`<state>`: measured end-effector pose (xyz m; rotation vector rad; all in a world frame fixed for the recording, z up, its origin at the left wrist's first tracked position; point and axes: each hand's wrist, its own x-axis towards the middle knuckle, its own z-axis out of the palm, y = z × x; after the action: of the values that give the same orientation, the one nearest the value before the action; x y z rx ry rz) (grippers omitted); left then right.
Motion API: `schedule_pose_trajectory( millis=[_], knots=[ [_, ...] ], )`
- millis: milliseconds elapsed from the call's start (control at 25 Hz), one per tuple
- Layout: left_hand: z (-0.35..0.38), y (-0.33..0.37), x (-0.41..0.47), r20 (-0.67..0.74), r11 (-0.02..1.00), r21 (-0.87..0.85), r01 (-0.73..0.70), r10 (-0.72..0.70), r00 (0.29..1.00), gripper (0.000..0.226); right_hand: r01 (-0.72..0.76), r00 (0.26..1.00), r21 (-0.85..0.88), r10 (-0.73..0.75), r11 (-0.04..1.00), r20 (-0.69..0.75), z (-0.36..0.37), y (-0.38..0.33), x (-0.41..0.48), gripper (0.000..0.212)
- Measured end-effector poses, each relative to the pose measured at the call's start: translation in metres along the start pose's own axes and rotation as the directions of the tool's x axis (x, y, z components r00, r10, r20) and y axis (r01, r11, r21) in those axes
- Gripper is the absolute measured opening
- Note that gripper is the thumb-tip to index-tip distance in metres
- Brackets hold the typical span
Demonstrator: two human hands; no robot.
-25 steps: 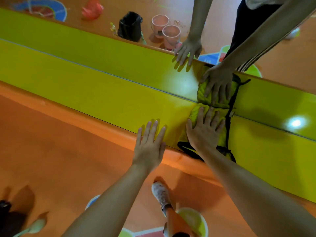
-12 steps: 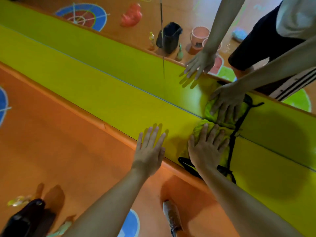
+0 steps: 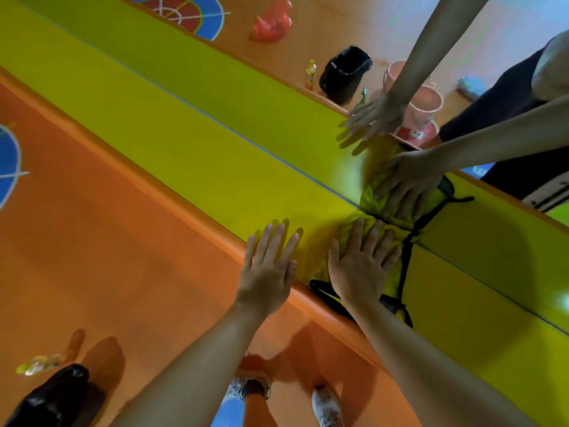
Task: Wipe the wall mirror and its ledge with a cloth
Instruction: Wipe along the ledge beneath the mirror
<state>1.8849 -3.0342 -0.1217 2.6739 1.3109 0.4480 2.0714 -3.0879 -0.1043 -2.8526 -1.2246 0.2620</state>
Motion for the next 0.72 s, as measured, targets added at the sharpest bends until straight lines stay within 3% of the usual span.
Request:
schedule_pose_trajectory(
  millis=[480, 720],
  knots=[
    [-0.062, -0.279, 0.048, 0.034, 1.000, 0.031, -0.005, 0.004, 0.999, 0.054, 0.010, 1.000, 0.010, -0.010, 1.000, 0.001, 0.015, -0.298, 0.070, 0.078],
    [-0.082, -0.366, 0.070, 0.055, 0.997, 0.047, 0.066, -0.069, 0.996, 0.054, 0.003, 1.000, 0.047, -0.003, 0.999, -0.001, 0.020, -0.405, 0.097, 0.079]
  ],
)
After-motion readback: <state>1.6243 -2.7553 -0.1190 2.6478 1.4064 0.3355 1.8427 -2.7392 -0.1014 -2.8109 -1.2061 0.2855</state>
